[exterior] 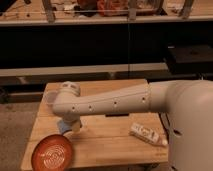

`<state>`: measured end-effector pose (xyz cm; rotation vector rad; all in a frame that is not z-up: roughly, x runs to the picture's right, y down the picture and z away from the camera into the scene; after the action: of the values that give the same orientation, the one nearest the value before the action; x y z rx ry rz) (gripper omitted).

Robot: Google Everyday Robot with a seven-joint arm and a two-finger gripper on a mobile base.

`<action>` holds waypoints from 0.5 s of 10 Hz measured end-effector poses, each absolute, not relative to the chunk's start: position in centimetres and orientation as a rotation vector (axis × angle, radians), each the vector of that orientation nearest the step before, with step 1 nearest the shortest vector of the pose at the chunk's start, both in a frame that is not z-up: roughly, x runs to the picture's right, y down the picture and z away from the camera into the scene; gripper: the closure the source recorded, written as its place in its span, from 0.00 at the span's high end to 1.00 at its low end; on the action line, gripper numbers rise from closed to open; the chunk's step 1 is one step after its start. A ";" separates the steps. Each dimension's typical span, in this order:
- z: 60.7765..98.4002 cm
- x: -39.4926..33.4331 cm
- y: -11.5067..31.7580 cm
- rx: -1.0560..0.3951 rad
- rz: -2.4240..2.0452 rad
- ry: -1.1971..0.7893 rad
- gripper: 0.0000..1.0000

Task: Place the white sponge in the ceramic bowl

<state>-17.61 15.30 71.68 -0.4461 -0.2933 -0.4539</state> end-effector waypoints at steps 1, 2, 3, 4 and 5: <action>71.8 -17.5 15.7 -0.455 -0.475 -0.322 0.00; 71.8 -17.6 16.4 -0.470 -0.524 -0.369 0.00; 71.6 -18.7 17.9 -0.485 -0.620 -0.458 0.00; 71.5 -19.8 19.1 -0.497 -0.675 -0.516 0.00; 71.2 -20.5 20.5 -0.509 -0.712 -0.565 0.00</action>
<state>-20.54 20.47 71.22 -0.5091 -0.5649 -0.7123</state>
